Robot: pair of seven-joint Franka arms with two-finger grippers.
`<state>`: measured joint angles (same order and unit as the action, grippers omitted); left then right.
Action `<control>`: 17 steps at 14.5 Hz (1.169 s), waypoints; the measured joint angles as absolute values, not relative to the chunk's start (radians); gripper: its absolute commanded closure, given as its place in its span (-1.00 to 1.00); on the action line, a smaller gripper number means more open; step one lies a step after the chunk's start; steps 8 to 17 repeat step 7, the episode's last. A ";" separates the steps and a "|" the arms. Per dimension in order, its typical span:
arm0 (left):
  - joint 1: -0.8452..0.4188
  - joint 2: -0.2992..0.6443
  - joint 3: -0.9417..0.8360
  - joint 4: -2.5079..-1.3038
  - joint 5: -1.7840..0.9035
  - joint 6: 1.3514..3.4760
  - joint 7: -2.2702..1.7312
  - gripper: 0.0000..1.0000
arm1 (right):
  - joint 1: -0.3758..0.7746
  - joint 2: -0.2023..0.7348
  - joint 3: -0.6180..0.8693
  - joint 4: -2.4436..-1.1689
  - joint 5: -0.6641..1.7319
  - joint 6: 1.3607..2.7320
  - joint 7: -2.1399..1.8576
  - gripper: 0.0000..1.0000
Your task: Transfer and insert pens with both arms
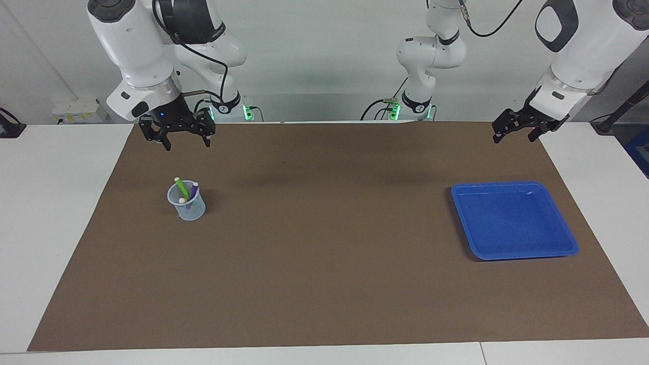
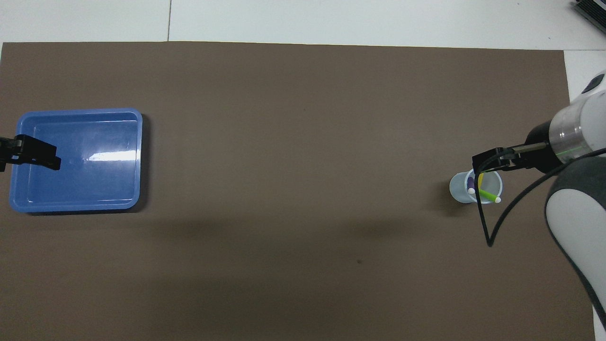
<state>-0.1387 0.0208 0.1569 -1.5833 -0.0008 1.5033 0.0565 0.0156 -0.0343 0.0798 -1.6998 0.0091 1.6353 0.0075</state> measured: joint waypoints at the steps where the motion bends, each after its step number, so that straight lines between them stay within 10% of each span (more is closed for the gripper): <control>1: -0.139 0.021 0.157 -1.583 -0.001 1.503 0.056 -1.00 | 0.024 -0.034 0.071 -1.700 0.009 1.635 0.007 -1.00; 17: -0.139 0.021 0.157 -1.583 0.000 1.503 0.056 -1.00 | 0.033 -0.034 0.060 -1.700 0.009 1.635 0.007 -1.00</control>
